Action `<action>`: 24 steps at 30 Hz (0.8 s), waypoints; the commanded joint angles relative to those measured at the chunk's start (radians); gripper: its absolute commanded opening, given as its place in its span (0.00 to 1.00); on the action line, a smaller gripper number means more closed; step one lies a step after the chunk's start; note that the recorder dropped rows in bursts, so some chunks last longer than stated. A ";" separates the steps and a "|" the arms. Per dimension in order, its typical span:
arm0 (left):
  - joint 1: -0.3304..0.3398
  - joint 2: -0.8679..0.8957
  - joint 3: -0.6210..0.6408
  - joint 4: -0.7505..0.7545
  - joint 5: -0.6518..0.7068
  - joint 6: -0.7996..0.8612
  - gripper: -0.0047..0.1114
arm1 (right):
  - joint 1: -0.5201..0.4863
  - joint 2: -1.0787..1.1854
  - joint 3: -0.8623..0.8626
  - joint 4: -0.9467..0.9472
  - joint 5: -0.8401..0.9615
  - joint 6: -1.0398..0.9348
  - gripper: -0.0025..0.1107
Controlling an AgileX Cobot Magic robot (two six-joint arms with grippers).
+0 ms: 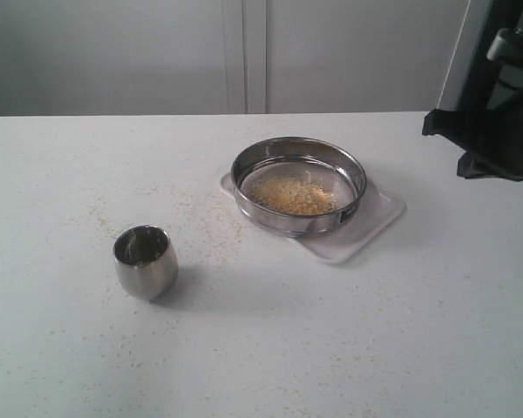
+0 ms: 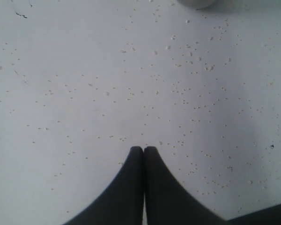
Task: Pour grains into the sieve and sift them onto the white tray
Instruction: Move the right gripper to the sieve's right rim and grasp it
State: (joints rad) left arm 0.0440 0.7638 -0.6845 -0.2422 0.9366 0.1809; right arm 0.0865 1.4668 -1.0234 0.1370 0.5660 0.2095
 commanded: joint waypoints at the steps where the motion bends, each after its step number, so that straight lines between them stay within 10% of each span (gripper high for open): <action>1: 0.002 -0.007 0.007 -0.012 0.014 0.003 0.04 | 0.019 0.069 -0.058 0.008 0.018 -0.004 0.02; 24: 0.002 -0.007 0.007 -0.012 0.014 0.003 0.04 | 0.151 0.474 -0.414 -0.007 0.127 0.379 0.02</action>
State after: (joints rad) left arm 0.0440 0.7638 -0.6845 -0.2422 0.9366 0.1809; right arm 0.2381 1.9218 -1.4273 0.1503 0.6977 0.5296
